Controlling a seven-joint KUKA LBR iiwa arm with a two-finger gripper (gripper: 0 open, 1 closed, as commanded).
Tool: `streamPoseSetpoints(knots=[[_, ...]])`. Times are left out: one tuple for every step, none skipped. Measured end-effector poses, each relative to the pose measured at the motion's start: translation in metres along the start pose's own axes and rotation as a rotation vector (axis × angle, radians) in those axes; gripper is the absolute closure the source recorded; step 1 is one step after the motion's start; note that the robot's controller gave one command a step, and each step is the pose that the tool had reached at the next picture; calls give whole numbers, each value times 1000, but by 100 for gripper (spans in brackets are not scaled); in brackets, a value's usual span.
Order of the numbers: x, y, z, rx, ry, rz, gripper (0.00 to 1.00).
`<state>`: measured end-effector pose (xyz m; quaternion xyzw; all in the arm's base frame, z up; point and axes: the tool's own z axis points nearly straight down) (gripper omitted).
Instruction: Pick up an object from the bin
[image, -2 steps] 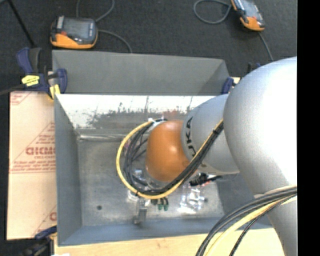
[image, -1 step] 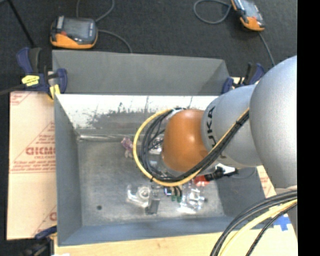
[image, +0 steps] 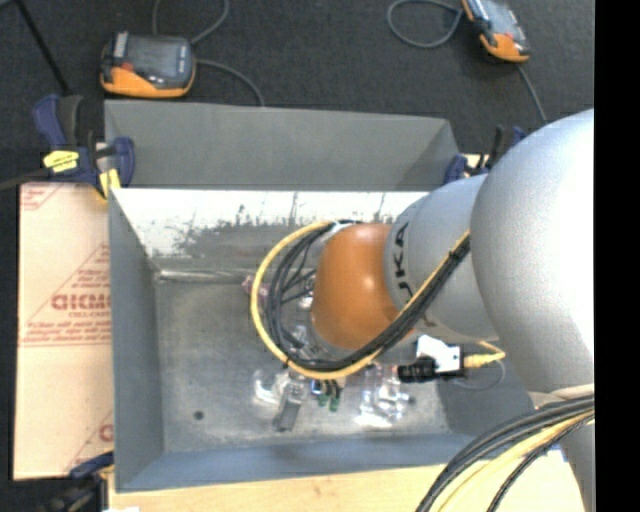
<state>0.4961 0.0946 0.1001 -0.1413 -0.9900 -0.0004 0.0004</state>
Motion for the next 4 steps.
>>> streamPoseSetpoints(knots=[[1,-7,31,1,1,160,0],[0,-7,30,0,0,159,0],[-1,-7,30,0,-1,160,100],[-2,-7,-38,-3,-7,157,100]])
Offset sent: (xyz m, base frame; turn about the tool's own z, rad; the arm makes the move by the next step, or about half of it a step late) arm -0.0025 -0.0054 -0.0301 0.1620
